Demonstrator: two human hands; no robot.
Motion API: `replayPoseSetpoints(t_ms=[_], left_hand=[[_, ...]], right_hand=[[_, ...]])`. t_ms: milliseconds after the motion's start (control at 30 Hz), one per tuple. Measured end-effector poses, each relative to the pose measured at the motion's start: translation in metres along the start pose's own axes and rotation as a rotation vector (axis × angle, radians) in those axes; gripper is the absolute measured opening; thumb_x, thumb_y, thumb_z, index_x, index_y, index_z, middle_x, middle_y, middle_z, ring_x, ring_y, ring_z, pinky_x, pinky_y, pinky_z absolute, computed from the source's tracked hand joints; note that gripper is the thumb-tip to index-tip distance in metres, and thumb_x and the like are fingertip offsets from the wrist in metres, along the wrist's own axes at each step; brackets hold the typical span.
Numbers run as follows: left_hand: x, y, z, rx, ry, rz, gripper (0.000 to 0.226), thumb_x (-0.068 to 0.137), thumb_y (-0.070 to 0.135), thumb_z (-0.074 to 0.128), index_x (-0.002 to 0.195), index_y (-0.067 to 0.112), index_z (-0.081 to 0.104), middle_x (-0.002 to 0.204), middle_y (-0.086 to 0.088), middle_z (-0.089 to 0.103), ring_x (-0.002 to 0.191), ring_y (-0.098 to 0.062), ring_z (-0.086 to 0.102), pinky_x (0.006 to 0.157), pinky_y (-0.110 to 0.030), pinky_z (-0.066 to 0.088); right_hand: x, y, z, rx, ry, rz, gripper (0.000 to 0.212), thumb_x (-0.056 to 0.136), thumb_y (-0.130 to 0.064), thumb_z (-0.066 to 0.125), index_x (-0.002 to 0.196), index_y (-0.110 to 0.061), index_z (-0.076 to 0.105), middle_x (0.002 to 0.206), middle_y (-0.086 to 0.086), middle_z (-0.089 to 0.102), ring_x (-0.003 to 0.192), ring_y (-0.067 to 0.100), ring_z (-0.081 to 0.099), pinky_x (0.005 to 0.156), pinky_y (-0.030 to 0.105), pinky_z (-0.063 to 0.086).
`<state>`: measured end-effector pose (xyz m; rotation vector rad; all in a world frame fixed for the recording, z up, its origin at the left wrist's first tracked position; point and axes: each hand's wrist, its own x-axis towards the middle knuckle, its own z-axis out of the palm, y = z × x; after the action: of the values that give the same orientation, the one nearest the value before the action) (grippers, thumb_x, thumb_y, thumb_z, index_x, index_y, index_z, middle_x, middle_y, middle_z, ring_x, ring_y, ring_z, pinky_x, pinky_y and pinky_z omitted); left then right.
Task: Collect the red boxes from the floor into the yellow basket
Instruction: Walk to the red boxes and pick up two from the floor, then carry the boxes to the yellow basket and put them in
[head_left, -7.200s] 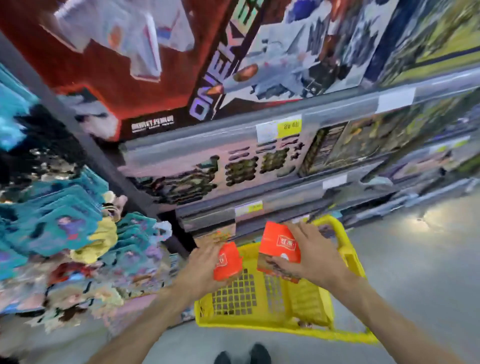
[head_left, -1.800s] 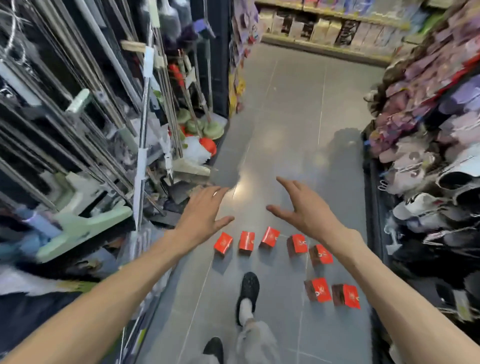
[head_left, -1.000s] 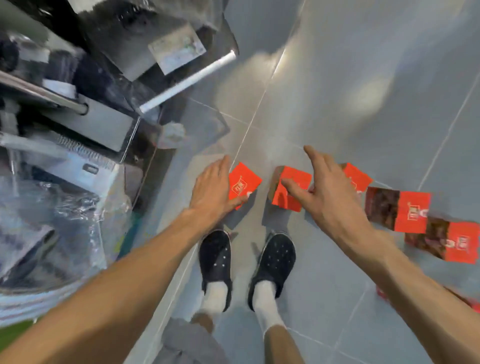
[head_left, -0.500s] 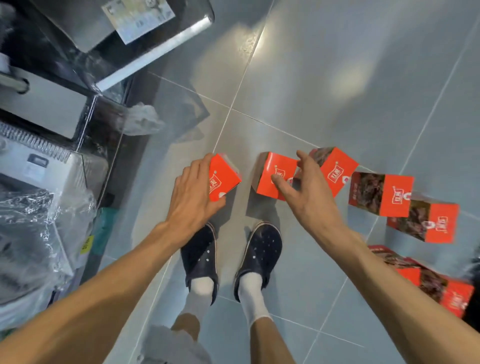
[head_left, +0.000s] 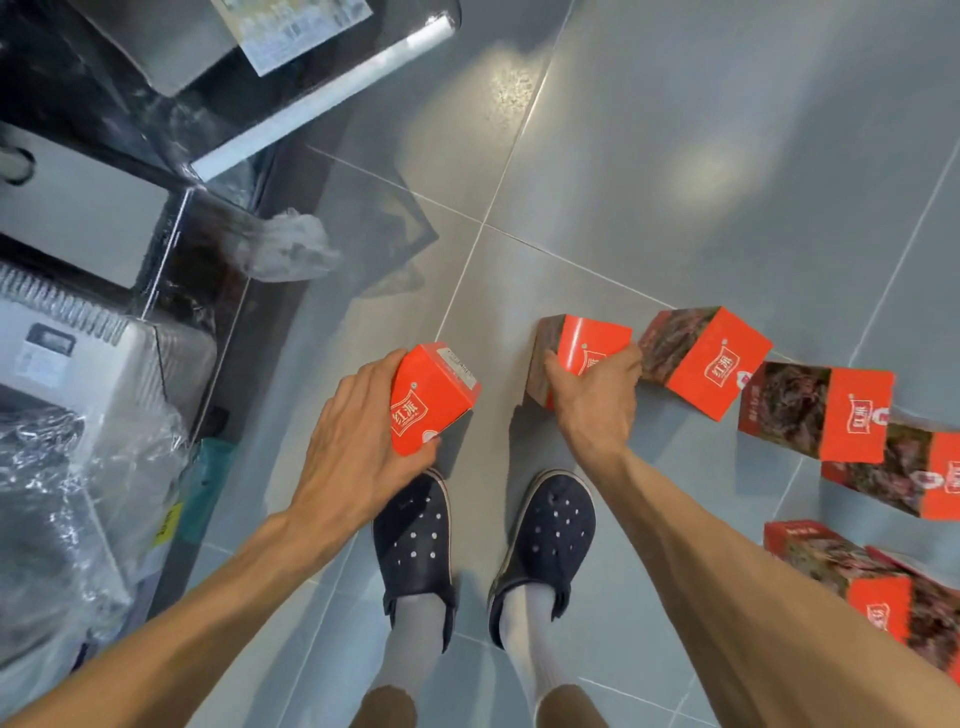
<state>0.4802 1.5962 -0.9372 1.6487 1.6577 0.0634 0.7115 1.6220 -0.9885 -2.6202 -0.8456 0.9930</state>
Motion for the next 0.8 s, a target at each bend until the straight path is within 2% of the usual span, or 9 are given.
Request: replayPoseSetpoints(t_ms=[133,267,333,400,433,500,600,700,800], left_hand=[[-0.006,0.019,-0.021,-0.001,0.012,-0.01,0.084,0.073,0.054,0.069,0.144,0.029,0.031,0.129,0.002,0.052,0.107,-0.019,0.051,0.085,-0.038,0.044],[-0.032,0.074,-0.105,-0.024,0.088,0.018,0.085,0.075,0.049,0.074,0.145,0.032,0.03,0.124,0.007,0.052,0.105,-0.016,0.048,0.086,-0.04,0.044],[-0.042,0.097,-0.14,-0.02,0.115,0.036,0.086,0.078,0.05,0.074,0.148,0.031,0.028,0.123,0.008,0.051,0.105,-0.015,0.048,0.086,-0.041,0.045],[-0.068,0.147,-0.224,-0.015,0.183,0.063,0.09,0.078,0.055,0.072,0.15,0.028,0.025,0.127,0.005,0.049,0.108,-0.018,0.048,0.088,-0.042,0.045],[-0.069,0.149,-0.221,0.011,0.186,0.083,0.09,0.079,0.056,0.07,0.151,0.027,0.025,0.128,0.004,0.049,0.109,-0.019,0.047,0.089,-0.042,0.044],[-0.104,0.2,-0.313,-0.008,0.267,0.118,0.09,0.08,0.059,0.067,0.152,0.028,0.023,0.129,0.007,0.048,0.11,-0.016,0.046,0.089,-0.038,0.043],[-0.149,0.25,-0.4,-0.009,0.3,0.137,0.092,0.079,0.062,0.062,0.154,0.028,0.021,0.126,0.007,0.047,0.108,-0.017,0.045,0.088,-0.037,0.042],[-0.186,0.282,-0.467,0.007,0.346,0.156,0.094,0.076,0.061,0.061,0.154,0.021,0.026,0.124,0.001,0.049,0.109,-0.021,0.045,0.093,-0.041,0.042],[-0.242,0.315,-0.534,0.003,0.439,0.173,0.091,0.076,0.06,0.063,0.152,0.023,0.029,0.124,0.001,0.049,0.113,-0.023,0.045,0.097,-0.042,0.041]], right_hand=[[-0.015,-0.012,-0.04,-0.061,-0.074,-0.195,0.081,0.07,-0.075,0.063,0.129,-0.025,0.038,0.11,0.001,0.057,0.097,0.026,0.059,0.083,0.046,0.052],[-0.056,-0.087,-0.141,-0.086,-0.124,-0.451,0.065,0.073,-0.074,0.063,0.119,-0.034,0.042,0.099,-0.006,0.057,0.086,0.019,0.057,0.073,0.047,0.053],[-0.075,-0.119,-0.187,-0.152,-0.161,-0.502,0.072,0.073,-0.076,0.06,0.13,-0.037,0.039,0.101,-0.007,0.055,0.087,0.018,0.055,0.075,0.045,0.051],[-0.117,-0.19,-0.266,-0.175,-0.181,-0.622,0.078,0.071,-0.077,0.057,0.136,-0.039,0.036,0.102,-0.007,0.052,0.089,0.018,0.053,0.077,0.044,0.05],[-0.118,-0.188,-0.274,-0.194,-0.181,-0.626,0.079,0.071,-0.075,0.06,0.137,-0.039,0.036,0.102,-0.007,0.052,0.09,0.018,0.053,0.078,0.044,0.05],[-0.169,-0.257,-0.352,-0.201,-0.171,-0.736,0.08,0.071,-0.07,0.066,0.138,-0.039,0.036,0.1,-0.008,0.052,0.089,0.018,0.053,0.078,0.045,0.051],[-0.228,-0.313,-0.435,-0.197,-0.166,-0.836,0.088,0.071,-0.073,0.067,0.144,-0.038,0.032,0.105,-0.007,0.055,0.093,0.018,0.056,0.081,0.043,0.051],[-0.281,-0.362,-0.495,-0.163,-0.15,-0.926,0.1,0.065,-0.088,0.054,0.146,-0.034,0.034,0.117,-0.003,0.06,0.103,0.02,0.058,0.086,0.04,0.05],[-0.346,-0.405,-0.55,-0.137,-0.147,-1.042,0.107,0.059,-0.098,0.042,0.143,-0.031,0.039,0.108,-0.002,0.06,0.097,0.019,0.058,0.082,0.037,0.049]])
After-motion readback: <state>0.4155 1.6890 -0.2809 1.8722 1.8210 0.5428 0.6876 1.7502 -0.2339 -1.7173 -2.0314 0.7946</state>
